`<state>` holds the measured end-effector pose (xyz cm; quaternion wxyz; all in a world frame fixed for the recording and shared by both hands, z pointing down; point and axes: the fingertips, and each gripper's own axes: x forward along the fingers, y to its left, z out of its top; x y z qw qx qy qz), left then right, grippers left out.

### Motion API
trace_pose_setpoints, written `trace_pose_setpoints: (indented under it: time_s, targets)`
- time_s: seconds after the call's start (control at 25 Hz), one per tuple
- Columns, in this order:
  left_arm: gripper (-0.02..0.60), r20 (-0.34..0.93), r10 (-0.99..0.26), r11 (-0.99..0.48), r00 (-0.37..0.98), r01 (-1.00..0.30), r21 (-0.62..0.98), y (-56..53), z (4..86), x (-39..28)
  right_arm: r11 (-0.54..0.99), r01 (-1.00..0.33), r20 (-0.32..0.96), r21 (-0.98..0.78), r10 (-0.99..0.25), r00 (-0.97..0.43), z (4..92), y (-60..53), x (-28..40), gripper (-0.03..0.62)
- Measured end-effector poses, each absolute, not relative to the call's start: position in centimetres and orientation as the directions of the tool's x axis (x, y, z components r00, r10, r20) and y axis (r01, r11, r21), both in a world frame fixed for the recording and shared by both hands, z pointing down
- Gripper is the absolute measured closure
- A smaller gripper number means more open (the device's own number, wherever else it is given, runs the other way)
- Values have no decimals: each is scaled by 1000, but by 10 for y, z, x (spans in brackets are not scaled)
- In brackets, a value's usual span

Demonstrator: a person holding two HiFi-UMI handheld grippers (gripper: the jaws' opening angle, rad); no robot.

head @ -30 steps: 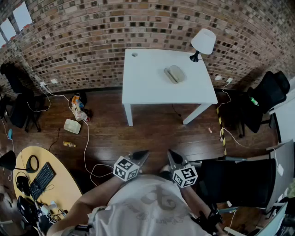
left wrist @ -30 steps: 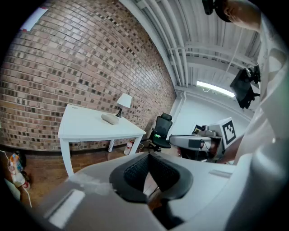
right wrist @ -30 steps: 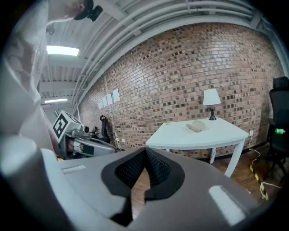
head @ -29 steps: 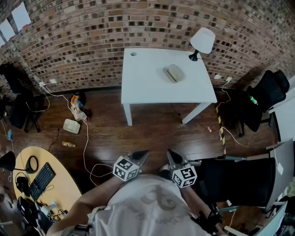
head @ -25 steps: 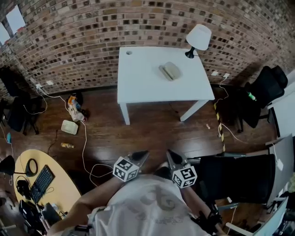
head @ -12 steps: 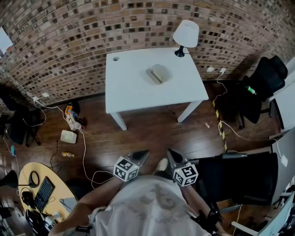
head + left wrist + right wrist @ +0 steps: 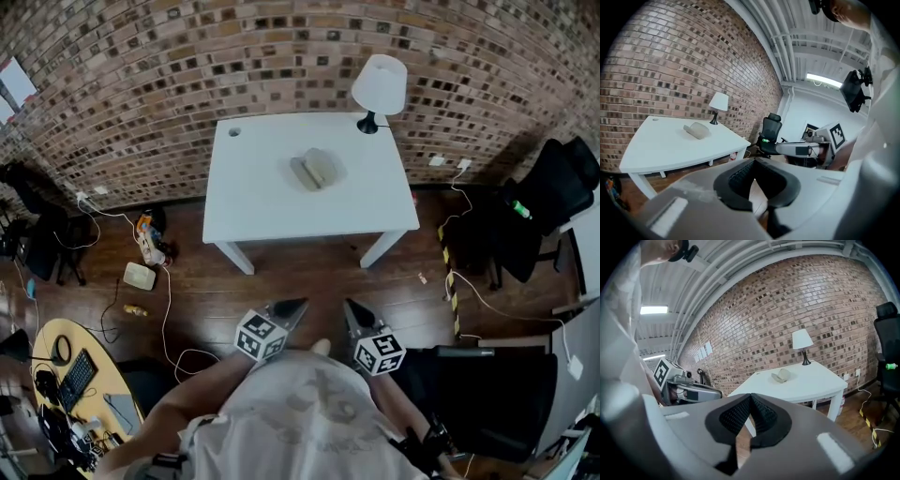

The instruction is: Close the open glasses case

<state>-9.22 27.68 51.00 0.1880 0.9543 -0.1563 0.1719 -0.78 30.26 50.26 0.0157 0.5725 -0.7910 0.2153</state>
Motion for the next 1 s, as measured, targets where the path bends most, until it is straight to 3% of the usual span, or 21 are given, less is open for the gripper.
trace_pose_setpoints:
  time_s: [0.56, 1.0]
  targets:
    - [577, 428, -261, -856, 865, -413, 312, 253, 520, -47, 258, -895, 301, -365, -877, -376, 522, 285, 48, 586]
    - [577, 389, -171, -895, 905, -308, 323, 170, 521, 12, 204, -917, 327, -342, -890, -319, 521, 211, 82, 586]
